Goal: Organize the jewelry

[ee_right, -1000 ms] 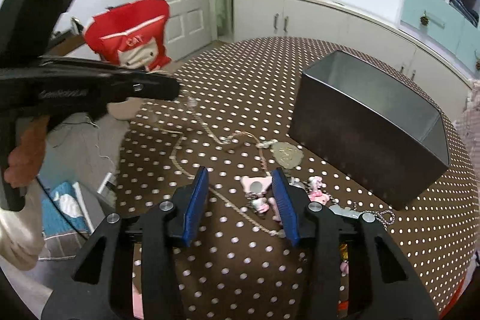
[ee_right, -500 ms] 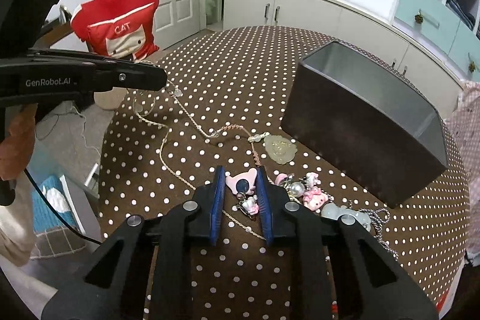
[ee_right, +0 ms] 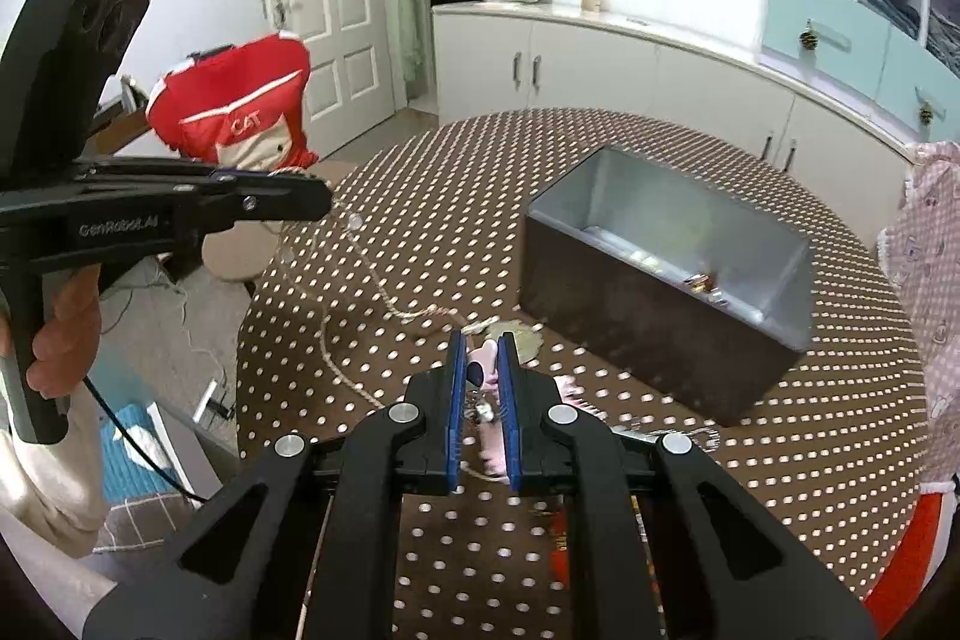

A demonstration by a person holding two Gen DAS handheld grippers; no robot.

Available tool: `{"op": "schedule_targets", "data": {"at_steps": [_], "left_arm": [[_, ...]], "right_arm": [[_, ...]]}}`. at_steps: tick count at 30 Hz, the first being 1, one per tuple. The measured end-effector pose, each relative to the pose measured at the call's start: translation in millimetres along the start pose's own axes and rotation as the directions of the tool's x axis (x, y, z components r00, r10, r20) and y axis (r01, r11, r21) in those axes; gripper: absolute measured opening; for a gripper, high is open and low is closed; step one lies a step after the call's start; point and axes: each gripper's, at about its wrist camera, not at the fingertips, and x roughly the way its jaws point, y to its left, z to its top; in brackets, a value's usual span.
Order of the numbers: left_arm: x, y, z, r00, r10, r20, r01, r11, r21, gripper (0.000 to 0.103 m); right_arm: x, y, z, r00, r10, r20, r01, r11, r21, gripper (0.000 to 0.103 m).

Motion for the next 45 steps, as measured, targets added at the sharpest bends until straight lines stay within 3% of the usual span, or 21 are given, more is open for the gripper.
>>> {"op": "schedule_targets", "data": {"at_steps": [7,18,32,35,39,43,45], "left_arm": [[-28,-31,27,0.994,0.025,0.107,-0.031,0.998,0.060,0.007],[-45,-56,80,0.986,0.033,0.161,-0.042,0.998,0.051,0.007],[-67,-86,121,0.972,0.052,0.231,-0.074,0.993,0.089,0.007],[-52,-87,109,0.980,0.058,0.192,-0.084,0.988,0.132,0.008],[-15,-57,87,0.996,0.077,0.050,-0.080,0.995,0.063,0.008],[16,-28,64,0.991,0.110,-0.079,-0.110,0.994,0.007,0.010],[26,-17,54,0.987,0.108,-0.120,-0.110,0.994,-0.012,0.049]], "right_arm": [[-34,-19,14,0.995,-0.051,0.089,0.049,0.998,0.032,0.009],[-88,-50,44,0.972,-0.119,0.203,0.112,0.993,0.050,0.009],[-111,-66,61,0.960,-0.123,0.251,0.116,0.992,0.039,0.009],[-105,-64,55,0.965,-0.106,0.240,0.102,0.994,0.033,0.009],[-91,-63,43,0.976,-0.072,0.205,0.066,0.997,0.039,0.009],[-82,-61,34,0.982,-0.044,0.182,0.036,0.998,0.049,0.009],[-75,-60,29,0.985,-0.034,0.168,0.024,0.998,0.060,0.010]]}}
